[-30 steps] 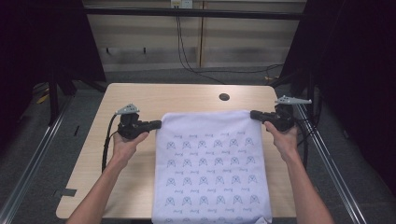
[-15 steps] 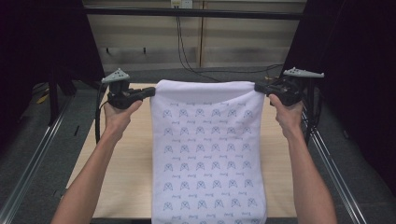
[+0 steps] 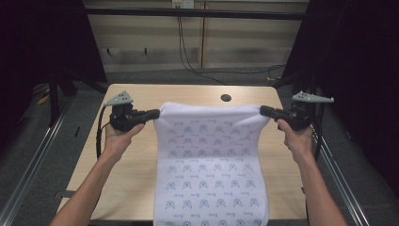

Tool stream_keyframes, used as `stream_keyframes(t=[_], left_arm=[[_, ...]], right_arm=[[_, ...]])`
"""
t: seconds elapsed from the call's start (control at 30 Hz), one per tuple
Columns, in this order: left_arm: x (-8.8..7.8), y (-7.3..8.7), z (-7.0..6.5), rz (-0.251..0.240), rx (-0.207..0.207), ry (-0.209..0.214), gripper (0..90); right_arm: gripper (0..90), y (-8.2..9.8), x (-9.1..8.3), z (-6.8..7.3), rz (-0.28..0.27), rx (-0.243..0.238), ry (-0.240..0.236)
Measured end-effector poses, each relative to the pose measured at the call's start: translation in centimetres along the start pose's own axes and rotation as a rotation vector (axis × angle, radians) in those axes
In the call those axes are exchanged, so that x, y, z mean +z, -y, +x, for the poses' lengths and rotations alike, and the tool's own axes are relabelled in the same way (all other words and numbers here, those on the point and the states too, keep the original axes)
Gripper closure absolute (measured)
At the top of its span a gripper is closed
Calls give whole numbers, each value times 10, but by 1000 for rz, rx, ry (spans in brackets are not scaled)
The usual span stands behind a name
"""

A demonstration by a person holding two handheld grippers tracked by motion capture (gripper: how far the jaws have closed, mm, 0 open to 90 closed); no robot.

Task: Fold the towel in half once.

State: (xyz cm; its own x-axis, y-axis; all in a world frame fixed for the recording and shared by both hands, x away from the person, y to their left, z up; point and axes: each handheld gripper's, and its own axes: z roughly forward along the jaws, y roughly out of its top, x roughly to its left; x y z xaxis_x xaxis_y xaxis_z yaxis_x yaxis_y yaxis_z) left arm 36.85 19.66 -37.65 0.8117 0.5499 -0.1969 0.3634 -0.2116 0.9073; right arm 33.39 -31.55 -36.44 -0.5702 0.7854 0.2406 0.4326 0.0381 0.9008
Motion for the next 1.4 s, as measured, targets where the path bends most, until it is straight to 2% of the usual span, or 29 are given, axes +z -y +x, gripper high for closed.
stream_keyframes(t=[0.03,0.07,0.1,0.13,0.2,0.23,0.27,0.3,0.33,0.37,0.4,0.43,0.47,0.5,0.53,0.57,0.63,0.67,0.7,0.77,0.83,0.9,1.0,1.07,1.17,1.2,1.33,1.37,1.4], left_arm=[[-4,6,-4,-5,-4,19,883],[-10,18,-13,13,1,32,883],[-13,24,-17,26,3,40,883],[-13,24,-17,26,3,40,883],[-20,40,-26,53,-2,54,883],[-25,54,-33,70,-18,79,883],[-25,54,-33,70,-18,79,883],[-26,65,-38,93,-23,89,883],[-28,79,-46,123,-36,100,883],[-30,87,-52,134,-45,122,883],[-30,87,-52,134,-45,122,882],[-31,93,-57,150,-39,134,882],[-32,97,-62,168,-30,136,882],[-34,109,-70,208,-53,148,882],[-34,115,-73,231,-55,151,882],[-34,115,-73,231,-55,151,882],[-32,128,-77,281,-71,164,882],[-28,138,-81,349,-64,168,882],[-27,140,-83,360,-48,154,882],[-27,138,-83,344,-26,160,882],[-24,139,-83,359,-28,161,882],[-15,143,-81,409,-34,166,882],[-10,145,-80,434,-39,155,881],[-4,146,-80,475,-9,134,880],[1,144,-75,472,-16,127,879],[3,143,-73,471,-14,110,879],[9,139,-67,467,-13,87,882],[14,136,-61,456,-10,67,882],[14,136,-61,456,-10,67,882]], right_arm=[[865,8,-7,5,7,0,-18],[865,18,-16,13,27,-9,-28],[866,24,-20,18,46,-16,-35],[866,24,-20,18,46,-16,-35],[865,37,-30,30,77,-31,-49],[866,50,-37,38,104,-28,-63],[866,50,-37,38,104,-28,-63],[866,59,-40,43,124,-31,-67],[866,77,-46,51,170,-22,-76],[866,86,-49,54,184,-16,-81],[866,86,-49,54,184,-16,-81],[866,97,-52,59,199,-12,-84],[866,112,-56,63,227,-6,-87],[866,120,-56,65,243,4,-91],[866,128,-55,66,266,12,-97],[866,128,-55,66,266,12,-97],[866,146,-54,69,329,21,-93],[866,156,-55,69,362,42,-90],[866,160,-55,69,378,50,-88],[866,165,-54,70,409,50,-79],[866,166,-52,71,423,41,-74],[866,168,-47,70,446,36,-74],[866,172,-42,71,482,33,-70],[866,175,-38,70,518,32,-59],[866,174,-35,69,517,27,-55],[866,174,-34,69,519,23,-47],[865,172,-30,66,514,27,-37],[865,170,-28,64,512,27,-34],[865,170,-28,64,512,27,-34]])
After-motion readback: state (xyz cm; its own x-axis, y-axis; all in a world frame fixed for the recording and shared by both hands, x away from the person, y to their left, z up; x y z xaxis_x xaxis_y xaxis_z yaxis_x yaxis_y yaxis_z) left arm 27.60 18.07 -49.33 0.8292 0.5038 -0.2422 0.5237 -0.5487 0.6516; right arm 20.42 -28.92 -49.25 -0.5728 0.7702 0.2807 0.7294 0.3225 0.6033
